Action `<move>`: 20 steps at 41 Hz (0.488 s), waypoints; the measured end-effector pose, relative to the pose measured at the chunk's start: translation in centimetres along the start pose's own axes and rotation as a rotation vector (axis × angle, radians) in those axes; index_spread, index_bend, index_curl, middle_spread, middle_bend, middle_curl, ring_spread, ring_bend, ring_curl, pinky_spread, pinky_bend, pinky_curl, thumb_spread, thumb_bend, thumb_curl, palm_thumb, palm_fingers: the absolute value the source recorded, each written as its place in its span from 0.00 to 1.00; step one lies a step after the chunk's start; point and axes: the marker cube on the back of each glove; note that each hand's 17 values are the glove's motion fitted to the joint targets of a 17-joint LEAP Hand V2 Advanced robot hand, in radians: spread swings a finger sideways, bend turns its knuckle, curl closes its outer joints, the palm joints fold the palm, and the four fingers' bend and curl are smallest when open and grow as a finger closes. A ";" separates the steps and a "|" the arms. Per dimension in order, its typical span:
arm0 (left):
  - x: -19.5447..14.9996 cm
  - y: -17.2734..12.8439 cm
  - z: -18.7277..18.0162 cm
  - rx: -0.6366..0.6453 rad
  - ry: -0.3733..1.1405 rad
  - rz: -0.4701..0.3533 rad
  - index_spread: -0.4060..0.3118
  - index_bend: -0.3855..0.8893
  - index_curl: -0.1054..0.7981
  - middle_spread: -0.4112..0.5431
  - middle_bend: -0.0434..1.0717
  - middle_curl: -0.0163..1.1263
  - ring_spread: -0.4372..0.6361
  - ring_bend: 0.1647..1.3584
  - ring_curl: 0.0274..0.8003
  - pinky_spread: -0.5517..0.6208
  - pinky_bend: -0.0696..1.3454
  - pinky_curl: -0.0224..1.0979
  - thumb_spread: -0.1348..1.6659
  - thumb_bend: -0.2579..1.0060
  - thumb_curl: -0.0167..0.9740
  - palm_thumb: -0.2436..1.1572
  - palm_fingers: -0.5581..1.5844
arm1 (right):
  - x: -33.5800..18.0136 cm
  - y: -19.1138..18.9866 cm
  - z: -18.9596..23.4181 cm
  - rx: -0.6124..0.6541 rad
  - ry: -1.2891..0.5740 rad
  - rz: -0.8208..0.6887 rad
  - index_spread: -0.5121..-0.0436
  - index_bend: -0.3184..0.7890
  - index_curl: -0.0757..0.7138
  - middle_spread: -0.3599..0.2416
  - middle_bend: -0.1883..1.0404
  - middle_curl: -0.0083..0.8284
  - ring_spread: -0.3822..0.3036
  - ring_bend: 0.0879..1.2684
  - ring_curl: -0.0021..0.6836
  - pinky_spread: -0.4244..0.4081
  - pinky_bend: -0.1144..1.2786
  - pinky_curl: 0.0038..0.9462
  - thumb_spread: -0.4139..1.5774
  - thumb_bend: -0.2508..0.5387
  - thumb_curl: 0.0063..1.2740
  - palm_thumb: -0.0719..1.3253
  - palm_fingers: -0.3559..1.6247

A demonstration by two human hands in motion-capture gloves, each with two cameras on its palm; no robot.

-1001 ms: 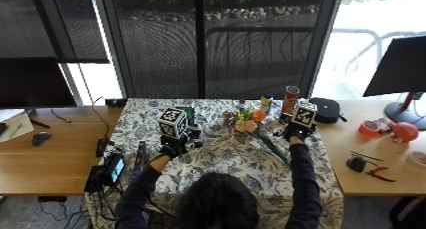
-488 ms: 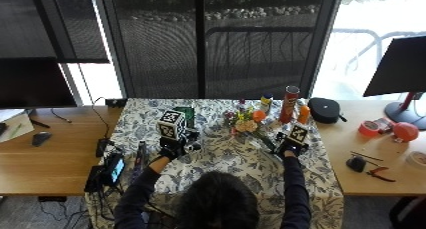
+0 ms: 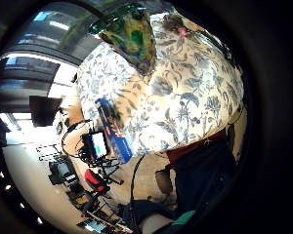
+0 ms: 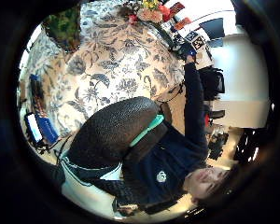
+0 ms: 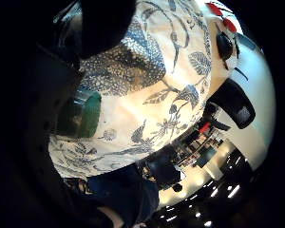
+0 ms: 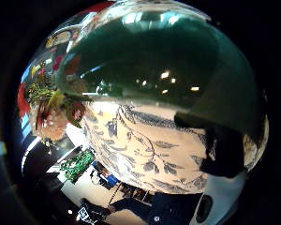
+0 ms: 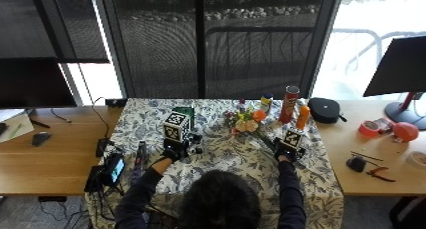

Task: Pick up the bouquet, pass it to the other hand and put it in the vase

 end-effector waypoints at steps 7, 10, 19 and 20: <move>0.2 0.9 -0.4 -0.009 -0.004 -0.003 0.47 0.48 0.59 0.63 0.18 0.22 0.71 0.22 0.28 0.83 0.20 0.29 0.59 0.18 0.32 0.20 0.37 | -0.8 0.9 -0.2 0.006 -0.005 0.014 0.54 0.57 0.47 0.33 0.39 0.55 0.24 0.32 0.56 0.49 0.37 0.34 0.71 0.41 0.35 0.83 0.63; 0.0 0.7 -0.2 -0.014 -0.006 -0.004 0.47 0.47 0.59 0.63 0.18 0.22 0.71 0.22 0.28 0.83 0.19 0.29 0.59 0.18 0.32 0.20 0.37 | -0.9 0.7 -0.5 0.049 -0.044 0.006 0.55 0.56 0.50 0.29 0.43 0.57 0.21 0.30 0.56 0.47 0.34 0.33 0.69 0.41 0.36 0.85 0.68; -0.5 -0.1 0.0 -0.056 0.022 -0.027 0.47 0.48 0.60 0.63 0.18 0.23 0.71 0.21 0.29 0.83 0.19 0.29 0.60 0.19 0.33 0.21 0.37 | -1.3 -0.1 -2.5 0.346 -0.283 -0.029 0.57 0.43 0.53 0.23 0.50 0.64 0.21 0.48 0.68 0.28 0.37 0.39 0.75 0.39 0.34 0.85 0.82; -0.5 -0.3 0.0 -0.060 0.031 -0.029 0.47 0.48 0.60 0.63 0.18 0.23 0.71 0.21 0.29 0.83 0.19 0.29 0.60 0.19 0.33 0.21 0.38 | -1.8 -0.8 -3.5 0.446 -0.354 -0.076 0.58 0.44 0.54 0.22 0.51 0.65 0.21 0.48 0.70 0.27 0.38 0.40 0.76 0.39 0.34 0.85 0.83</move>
